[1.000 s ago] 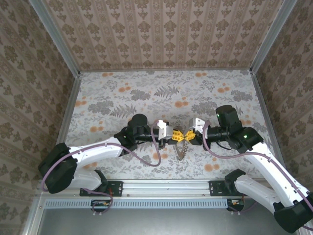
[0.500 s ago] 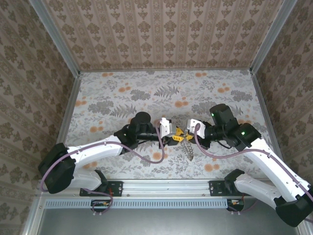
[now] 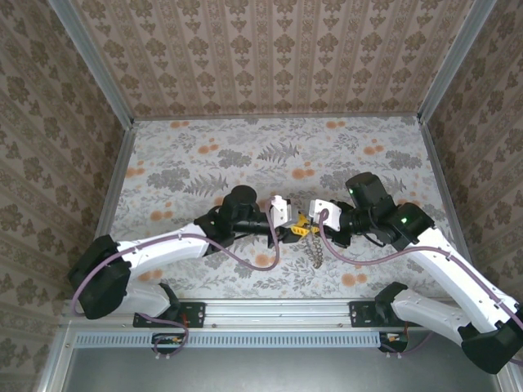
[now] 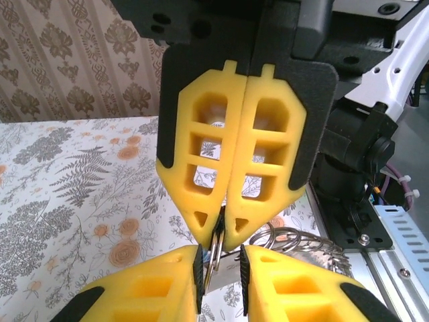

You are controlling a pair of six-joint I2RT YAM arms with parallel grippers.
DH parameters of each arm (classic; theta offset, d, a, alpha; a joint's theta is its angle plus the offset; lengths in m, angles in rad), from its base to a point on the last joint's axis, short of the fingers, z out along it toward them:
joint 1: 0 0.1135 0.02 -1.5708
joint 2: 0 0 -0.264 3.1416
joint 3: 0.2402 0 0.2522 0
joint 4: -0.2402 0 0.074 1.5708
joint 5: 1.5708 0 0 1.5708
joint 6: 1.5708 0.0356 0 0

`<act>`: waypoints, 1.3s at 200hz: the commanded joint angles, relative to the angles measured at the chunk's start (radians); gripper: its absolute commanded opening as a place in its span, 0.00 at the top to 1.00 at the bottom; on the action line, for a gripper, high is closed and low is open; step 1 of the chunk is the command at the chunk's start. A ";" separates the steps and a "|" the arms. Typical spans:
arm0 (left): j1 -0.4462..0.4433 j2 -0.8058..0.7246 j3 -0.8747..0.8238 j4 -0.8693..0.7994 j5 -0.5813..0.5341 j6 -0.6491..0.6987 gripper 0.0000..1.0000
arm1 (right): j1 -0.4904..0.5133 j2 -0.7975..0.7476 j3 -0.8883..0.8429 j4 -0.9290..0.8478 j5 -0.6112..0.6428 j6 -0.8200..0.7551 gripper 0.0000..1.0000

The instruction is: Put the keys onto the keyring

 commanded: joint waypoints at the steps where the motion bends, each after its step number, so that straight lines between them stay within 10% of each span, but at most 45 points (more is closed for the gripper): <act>1: -0.009 0.012 0.039 -0.013 0.001 -0.010 0.77 | 0.011 0.001 0.043 -0.014 -0.001 -0.028 1.00; 51: -0.009 0.013 0.054 -0.028 0.012 0.014 1.00 | 0.021 0.012 0.048 -0.030 0.016 -0.046 1.00; 92: -0.013 0.001 0.038 -0.025 0.003 0.048 1.00 | 0.014 -0.017 0.026 -0.003 0.005 -0.030 1.00; 120: -0.009 -0.034 0.006 0.036 0.001 0.049 1.00 | -0.055 -0.057 -0.006 -0.011 -0.019 -0.021 0.71; 260: 0.010 -0.054 -0.132 0.380 0.004 -0.040 1.00 | -0.068 -0.047 -0.021 0.043 -0.200 0.096 0.63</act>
